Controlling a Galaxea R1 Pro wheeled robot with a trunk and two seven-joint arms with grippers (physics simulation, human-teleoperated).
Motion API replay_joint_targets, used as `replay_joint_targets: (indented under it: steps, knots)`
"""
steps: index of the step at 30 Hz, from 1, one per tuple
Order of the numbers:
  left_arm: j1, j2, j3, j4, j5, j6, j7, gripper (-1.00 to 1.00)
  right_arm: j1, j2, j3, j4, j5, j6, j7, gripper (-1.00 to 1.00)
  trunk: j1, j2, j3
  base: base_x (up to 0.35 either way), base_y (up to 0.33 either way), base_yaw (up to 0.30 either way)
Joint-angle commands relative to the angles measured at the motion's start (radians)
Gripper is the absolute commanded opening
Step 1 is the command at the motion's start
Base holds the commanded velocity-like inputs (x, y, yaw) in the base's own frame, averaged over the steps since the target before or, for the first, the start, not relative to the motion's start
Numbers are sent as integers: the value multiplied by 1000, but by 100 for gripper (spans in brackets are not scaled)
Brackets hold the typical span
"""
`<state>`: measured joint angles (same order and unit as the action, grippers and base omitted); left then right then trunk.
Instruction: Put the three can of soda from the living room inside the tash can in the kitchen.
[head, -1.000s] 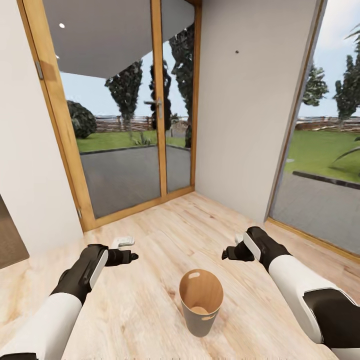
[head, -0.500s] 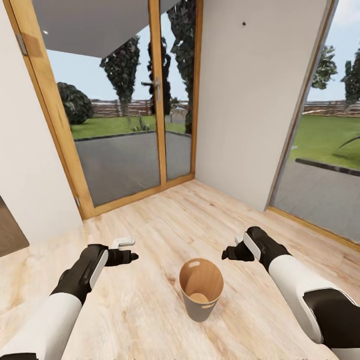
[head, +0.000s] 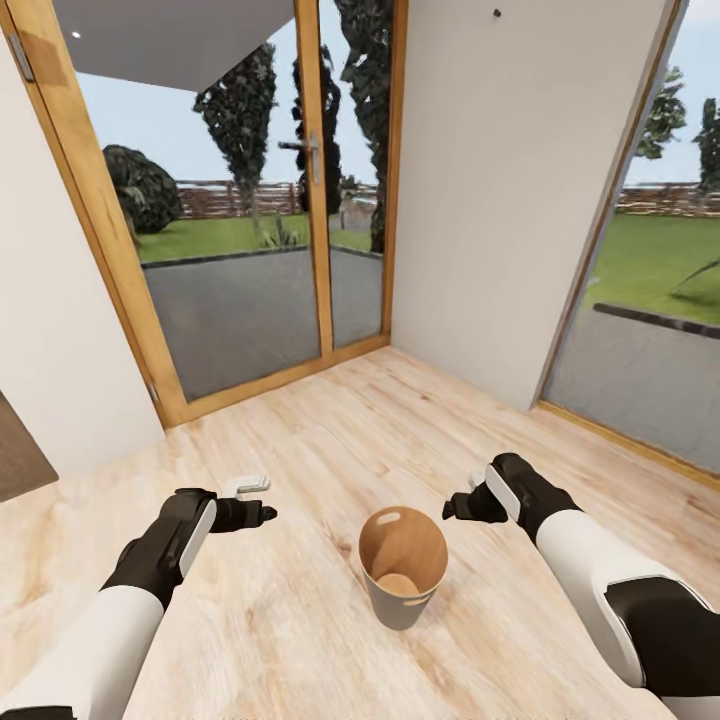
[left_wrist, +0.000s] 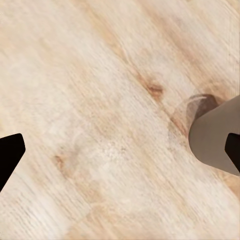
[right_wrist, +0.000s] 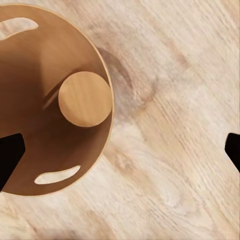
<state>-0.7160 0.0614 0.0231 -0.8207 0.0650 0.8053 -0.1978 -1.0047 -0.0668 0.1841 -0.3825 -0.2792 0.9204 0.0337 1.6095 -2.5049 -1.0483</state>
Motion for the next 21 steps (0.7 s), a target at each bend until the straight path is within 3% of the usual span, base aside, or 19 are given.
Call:
replay_joint_targets:
  steps: [1, 9, 21]
  knots:
    - [0, 0, 0, 0, 0, 0, 0, 100, 0, 0, 0, 0, 0, 0, 0, 100, 0, 0, -2, 76, 60, 0]
    - [0, 0, -1, 0, 0, 0, 1, 100, 0, 2, 12, 0, 0, 0, 0, 100, 0, 0, -14, 112, 132, 0]
    - [1, 0, -2, -1, 1, 0, 2, 100, 0, 2, 14, 0, 0, 0, 0, 100, 0, 0, -33, 17, 21, 0]
